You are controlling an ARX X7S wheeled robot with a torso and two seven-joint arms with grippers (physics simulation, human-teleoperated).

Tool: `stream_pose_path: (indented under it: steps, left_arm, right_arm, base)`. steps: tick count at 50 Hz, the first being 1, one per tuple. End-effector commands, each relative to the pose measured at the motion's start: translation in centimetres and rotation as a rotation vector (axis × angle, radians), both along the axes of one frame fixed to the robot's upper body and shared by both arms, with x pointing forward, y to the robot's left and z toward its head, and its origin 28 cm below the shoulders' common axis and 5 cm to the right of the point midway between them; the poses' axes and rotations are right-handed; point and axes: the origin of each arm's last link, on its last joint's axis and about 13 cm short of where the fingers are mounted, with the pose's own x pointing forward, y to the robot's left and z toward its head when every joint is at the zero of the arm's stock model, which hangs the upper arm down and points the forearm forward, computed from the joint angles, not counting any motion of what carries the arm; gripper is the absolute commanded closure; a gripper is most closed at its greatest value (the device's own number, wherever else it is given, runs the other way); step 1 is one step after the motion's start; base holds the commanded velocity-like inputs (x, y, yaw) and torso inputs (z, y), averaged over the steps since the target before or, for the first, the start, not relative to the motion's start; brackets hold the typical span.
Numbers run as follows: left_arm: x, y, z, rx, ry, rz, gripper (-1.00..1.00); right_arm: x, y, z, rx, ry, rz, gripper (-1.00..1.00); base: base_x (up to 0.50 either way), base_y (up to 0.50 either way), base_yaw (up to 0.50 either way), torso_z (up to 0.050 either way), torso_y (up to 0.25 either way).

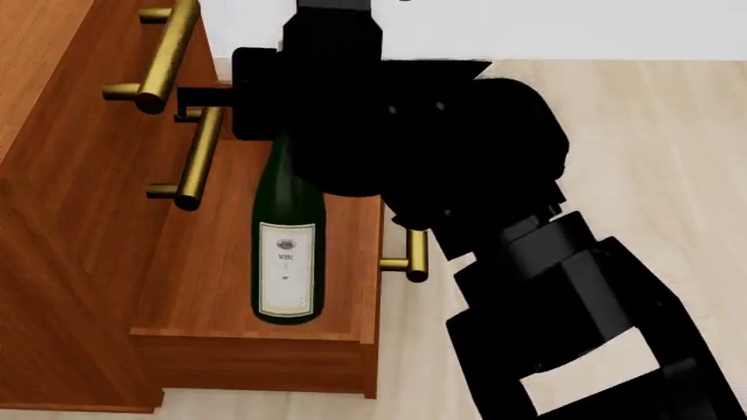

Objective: Put the wine bottle in the bottom drawer of the cabinet.

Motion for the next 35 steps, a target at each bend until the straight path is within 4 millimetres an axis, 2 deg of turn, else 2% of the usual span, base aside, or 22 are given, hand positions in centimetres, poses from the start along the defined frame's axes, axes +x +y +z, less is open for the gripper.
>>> stream_pose_path:
  steps: [1, 12, 26, 35]
  left_arm:
    - [0.0, 0.0, 0.0, 0.0, 0.005, 0.001, -1.0]
    - [0.0, 0.0, 0.0, -0.002, 0.005, 0.003, -1.0]
    - [0.0, 0.1, -0.1, -0.002, -0.005, 0.01, -1.0]
    - [0.0, 0.1, -0.1, -0.001, -0.002, 0.011, -1.0]
  right_arm:
    - [0.2, 0.1, -0.1, 0.003, 0.023, 0.025, 1.0]
    - [0.2, 0.8, -0.8, -0.029, 0.054, 0.061, 1.0]
    - [1.1, 0.5, -2.0, -0.033, 0.079, 0.031, 1.0]
    - [1.4, 0.3, -2.2, -0.042, 0.074, 0.002, 1.0]
  base:
    - [0.0, 0.0, 0.0, 0.0, 0.0]
    - [0.0, 0.0, 0.0, 0.0, 0.0]
    - [0.0, 0.0, 0.0, 0.0, 0.0]
    - [0.0, 0.0, 0.0, 0.0, -0.115]
